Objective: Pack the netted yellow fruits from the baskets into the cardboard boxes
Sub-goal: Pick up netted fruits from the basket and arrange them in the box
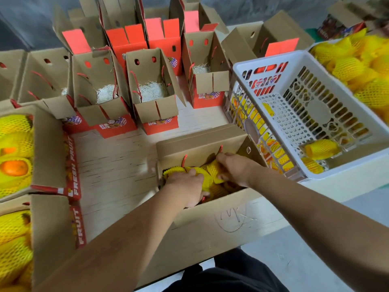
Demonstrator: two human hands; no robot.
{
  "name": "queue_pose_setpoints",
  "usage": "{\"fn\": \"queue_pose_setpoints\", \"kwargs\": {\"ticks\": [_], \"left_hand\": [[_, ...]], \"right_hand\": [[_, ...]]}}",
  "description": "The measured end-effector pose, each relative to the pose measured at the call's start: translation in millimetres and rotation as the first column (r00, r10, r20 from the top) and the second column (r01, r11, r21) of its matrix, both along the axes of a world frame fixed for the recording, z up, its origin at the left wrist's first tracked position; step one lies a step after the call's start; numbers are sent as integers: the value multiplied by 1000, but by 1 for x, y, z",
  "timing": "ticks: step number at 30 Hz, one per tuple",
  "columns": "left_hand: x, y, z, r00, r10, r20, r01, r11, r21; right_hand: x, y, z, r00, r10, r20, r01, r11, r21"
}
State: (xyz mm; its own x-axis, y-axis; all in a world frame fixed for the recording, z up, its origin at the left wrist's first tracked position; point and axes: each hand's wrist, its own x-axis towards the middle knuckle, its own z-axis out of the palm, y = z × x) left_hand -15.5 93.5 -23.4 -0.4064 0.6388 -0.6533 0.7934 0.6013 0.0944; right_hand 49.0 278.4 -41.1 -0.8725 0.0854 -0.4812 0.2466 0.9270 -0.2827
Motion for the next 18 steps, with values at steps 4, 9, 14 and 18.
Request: {"fn": "queue_pose_setpoints", "kwargs": {"ticks": [4, 9, 14, 18], "left_hand": [[-7, 4, -1, 991, 126, 39, -129, 988, 85], [-5, -3, -6, 940, 326, -101, -276, 900, 337], [11, 18, 6, 925, 356, 134, -362, 715, 598], [30, 69, 27, 891, 304, 339, -453, 526, 720]], "right_hand": [[14, 0, 2, 967, -254, -32, 246, 955, -165], [27, -8, 11, 957, -281, -77, 269, 953, -138], [42, -15, 23, 905, -350, -243, 288, 923, -255], [51, 8, 42, 780, -417, -467, 261, 895, -363]]}}
